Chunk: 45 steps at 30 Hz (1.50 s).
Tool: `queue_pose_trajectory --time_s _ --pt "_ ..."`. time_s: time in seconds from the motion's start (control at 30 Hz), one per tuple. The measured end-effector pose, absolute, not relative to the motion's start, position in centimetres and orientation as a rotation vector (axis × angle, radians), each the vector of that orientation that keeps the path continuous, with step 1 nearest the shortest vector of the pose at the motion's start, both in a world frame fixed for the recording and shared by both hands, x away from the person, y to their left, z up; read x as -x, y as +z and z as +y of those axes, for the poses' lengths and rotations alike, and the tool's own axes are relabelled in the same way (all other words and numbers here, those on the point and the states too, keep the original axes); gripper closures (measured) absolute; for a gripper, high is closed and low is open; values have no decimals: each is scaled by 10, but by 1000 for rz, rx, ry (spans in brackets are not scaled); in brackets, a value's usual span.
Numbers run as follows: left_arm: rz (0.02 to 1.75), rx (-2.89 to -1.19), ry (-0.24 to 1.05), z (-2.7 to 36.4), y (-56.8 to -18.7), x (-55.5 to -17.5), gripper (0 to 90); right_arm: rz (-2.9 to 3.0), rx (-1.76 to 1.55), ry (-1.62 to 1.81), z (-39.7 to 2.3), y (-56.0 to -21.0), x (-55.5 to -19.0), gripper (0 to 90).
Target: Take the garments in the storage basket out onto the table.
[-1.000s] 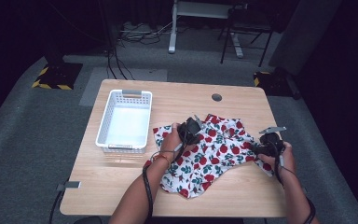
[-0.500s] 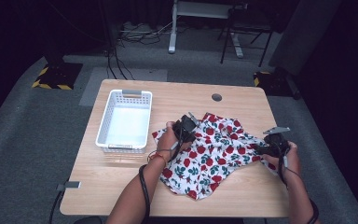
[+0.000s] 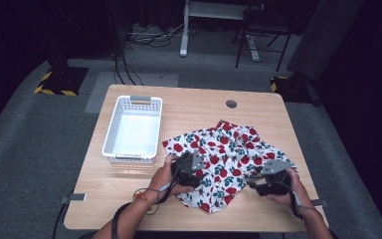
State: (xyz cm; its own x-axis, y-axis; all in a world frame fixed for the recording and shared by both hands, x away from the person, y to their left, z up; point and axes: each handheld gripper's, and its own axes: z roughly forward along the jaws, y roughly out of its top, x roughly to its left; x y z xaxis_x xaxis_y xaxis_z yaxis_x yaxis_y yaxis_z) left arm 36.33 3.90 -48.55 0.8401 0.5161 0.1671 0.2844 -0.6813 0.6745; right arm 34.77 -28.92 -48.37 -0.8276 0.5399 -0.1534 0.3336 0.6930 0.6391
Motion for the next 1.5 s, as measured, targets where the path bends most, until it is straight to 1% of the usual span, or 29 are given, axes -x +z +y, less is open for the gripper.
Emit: queue_pose_trajectory --time_s 0.1,0.13,0.27,0.37,0.47,0.5,0.6,0.77,0.83,1.03,1.17,1.33,1.5 --pt "617 -2375 472 58 -492 -355 404 2659 -516 873 -267 -492 -328 360" --pt "617 -2375 472 58 -492 -355 404 2659 -516 873 -267 -492 -328 360" --pt "617 -2402 478 66 -498 -346 404 2703 -374 905 -246 -494 -315 367" --pt "612 -2392 479 67 -500 -343 412 2722 -318 908 -237 -496 -312 394" --pt "619 -2377 467 69 -501 -342 412 2730 -305 922 -234 -497 -312 444" --pt "628 -2368 456 70 -502 -343 413 2726 -316 923 -234 -497 -314 492" --pt "631 -2344 444 73 -504 -343 414 2719 -330 926 -232 -497 -319 677" --pt "644 -2326 453 74 -505 -341 413 2702 -328 871 -226 -496 -325 859" --pt "644 -2324 455 73 -506 -341 414 2699 -327 866 -226 -495 -325 869" --pt "648 -2321 432 75 -506 -343 415 2607 -395 972 -230 -470 -326 877" --pt "653 -2319 426 75 -506 -343 415 2552 -440 1033 -226 -453 -336 877" --pt "654 -2314 421 76 -506 -344 415 2530 -489 1051 -206 -440 -367 878" --pt "650 -2316 417 76 -506 -344 415 2535 -538 983 -184 -439 -399 878"
